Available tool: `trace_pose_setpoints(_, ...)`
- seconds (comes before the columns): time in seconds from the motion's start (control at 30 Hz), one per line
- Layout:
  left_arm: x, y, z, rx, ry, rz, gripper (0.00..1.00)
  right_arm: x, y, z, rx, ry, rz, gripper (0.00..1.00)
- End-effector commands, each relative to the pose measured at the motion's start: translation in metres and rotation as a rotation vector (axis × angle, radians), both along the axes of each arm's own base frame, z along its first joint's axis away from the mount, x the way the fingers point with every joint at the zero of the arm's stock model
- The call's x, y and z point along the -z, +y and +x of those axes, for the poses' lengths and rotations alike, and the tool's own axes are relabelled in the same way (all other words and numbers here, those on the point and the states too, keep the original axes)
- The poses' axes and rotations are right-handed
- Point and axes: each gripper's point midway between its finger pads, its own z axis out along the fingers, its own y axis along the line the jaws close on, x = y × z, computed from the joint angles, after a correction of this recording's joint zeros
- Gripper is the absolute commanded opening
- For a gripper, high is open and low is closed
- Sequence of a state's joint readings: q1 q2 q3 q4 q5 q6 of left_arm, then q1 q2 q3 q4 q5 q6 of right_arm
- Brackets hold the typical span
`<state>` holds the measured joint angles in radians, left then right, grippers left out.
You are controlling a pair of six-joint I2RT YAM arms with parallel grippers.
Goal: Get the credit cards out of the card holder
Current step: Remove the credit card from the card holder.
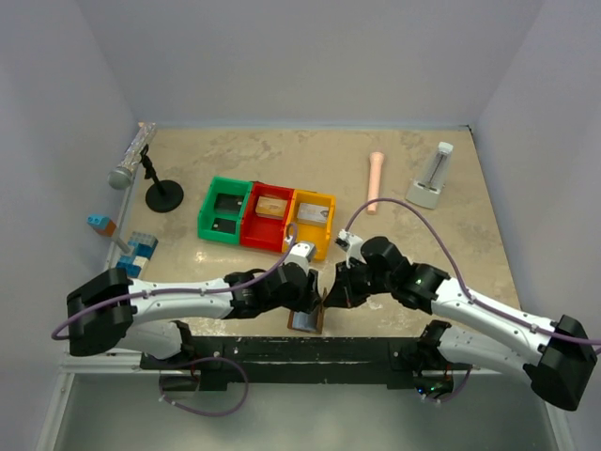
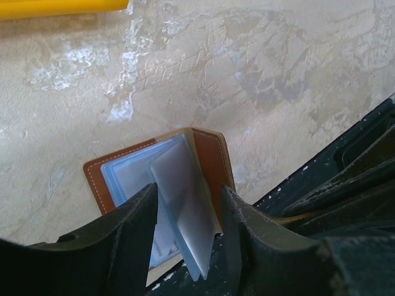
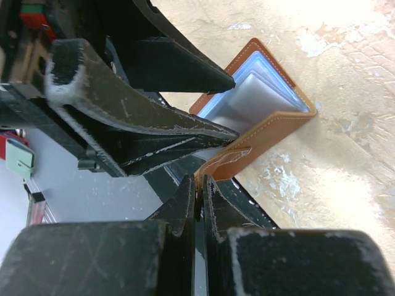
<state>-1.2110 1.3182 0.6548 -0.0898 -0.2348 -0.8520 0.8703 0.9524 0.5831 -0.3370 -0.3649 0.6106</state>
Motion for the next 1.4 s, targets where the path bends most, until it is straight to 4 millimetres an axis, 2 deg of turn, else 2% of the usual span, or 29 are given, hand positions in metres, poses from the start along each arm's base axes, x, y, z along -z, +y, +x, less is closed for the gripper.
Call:
trace_pose_setpoints(0.0, -0.036, -0.029, 0.008, 0.039, -0.052, -0.099, 0.5, 0.007, -0.007, 0.002, 0.047, -0.011, -0.016, 0.01)
trace_pose_setpoints(0.13, -0.042, -0.039, 0.008, 0.061, -0.047, -0.12, 0.5, 0.009, -0.012, 0.003, 0.071, -0.02, -0.022, 0.15)
trace_pose_setpoints(0.27, -0.043, -0.048, 0.007, 0.079, -0.035, -0.127, 0.5, 0.01, -0.02, 0.005, 0.11, -0.032, -0.033, 0.42)
trace_pose_setpoints(0.37, -0.042, -0.054, 0.006, 0.097, -0.024, -0.126, 0.5, 0.014, -0.024, 0.005, 0.136, -0.03, -0.045, 0.56)
trace_pose_setpoints(0.47, -0.045, -0.06, 0.007, 0.104, -0.025, -0.131, 0.5, 0.018, -0.028, 0.006, 0.157, -0.023, -0.061, 0.62)
trace_pose_setpoints(0.7, -0.05, -0.05, 0.011, 0.069, -0.049, -0.139, 0.5, 0.025, -0.029, 0.007, 0.17, -0.004, -0.09, 0.64)
trace_pose_setpoints(0.83, -0.052, -0.054, 0.011, 0.078, -0.049, -0.139, 0.5, 0.026, -0.028, 0.008, 0.168, -0.001, -0.095, 0.61)
trace_pose_setpoints(0.93, -0.053, -0.055, 0.01, 0.087, -0.052, -0.144, 0.5, 0.033, -0.027, 0.009, 0.174, 0.013, -0.115, 0.56)
trace_pose_setpoints(1.0, -0.057, -0.055, 0.011, 0.089, -0.06, -0.151, 0.5, 0.036, -0.029, 0.01, 0.191, 0.02, -0.128, 0.49)
trace_pose_setpoints(1.1, -0.062, -0.05, 0.013, 0.072, -0.072, -0.151, 0.5, 0.041, -0.034, 0.013, 0.23, 0.028, -0.157, 0.32)
trace_pose_setpoints(1.23, -0.067, -0.024, 0.016, -0.002, -0.098, -0.151, 0.51, 0.047, -0.044, 0.015, 0.285, 0.039, -0.199, 0.07)
trace_pose_setpoints(1.33, -0.057, 0.009, 0.017, -0.082, -0.099, -0.129, 0.52, 0.05, -0.046, 0.015, 0.302, 0.052, -0.215, 0.02)
trace_pose_setpoints(1.37, -0.045, 0.021, 0.015, -0.105, -0.086, -0.097, 0.52, 0.051, -0.046, 0.016, 0.306, 0.053, -0.22, 0.01)
